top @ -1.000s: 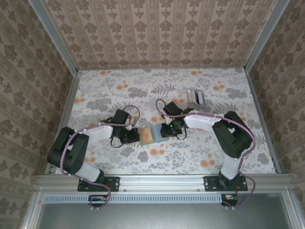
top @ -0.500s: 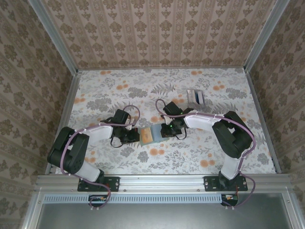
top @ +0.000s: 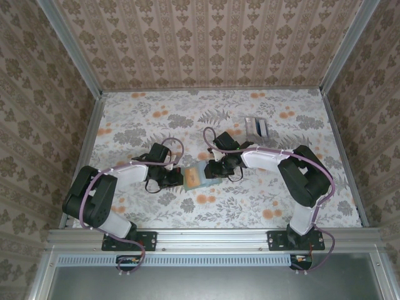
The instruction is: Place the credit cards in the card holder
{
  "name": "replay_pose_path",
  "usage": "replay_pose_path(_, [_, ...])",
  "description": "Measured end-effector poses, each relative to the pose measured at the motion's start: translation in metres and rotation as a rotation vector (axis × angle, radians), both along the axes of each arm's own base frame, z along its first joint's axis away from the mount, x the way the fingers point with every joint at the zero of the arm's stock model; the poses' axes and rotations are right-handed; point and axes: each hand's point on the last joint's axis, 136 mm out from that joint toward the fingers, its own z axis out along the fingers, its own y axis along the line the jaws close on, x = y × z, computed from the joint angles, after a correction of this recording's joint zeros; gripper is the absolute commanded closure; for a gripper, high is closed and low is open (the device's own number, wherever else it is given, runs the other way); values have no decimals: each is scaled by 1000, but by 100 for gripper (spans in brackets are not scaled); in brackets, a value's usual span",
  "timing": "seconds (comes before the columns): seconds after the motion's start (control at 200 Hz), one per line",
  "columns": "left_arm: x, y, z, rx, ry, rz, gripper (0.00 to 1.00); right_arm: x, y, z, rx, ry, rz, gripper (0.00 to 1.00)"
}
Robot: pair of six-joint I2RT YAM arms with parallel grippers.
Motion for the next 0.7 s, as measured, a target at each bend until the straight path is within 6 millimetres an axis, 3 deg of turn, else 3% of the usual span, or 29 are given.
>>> replay_pose_path(0.385, [0, 0, 0, 0, 0, 0, 100, -2, -2, -1, -8, 5, 7, 71])
replay_pose_path(0.7, [0, -1, 0, -2, -1, -2, 100, -2, -15, -4, -43, 17, 0, 65])
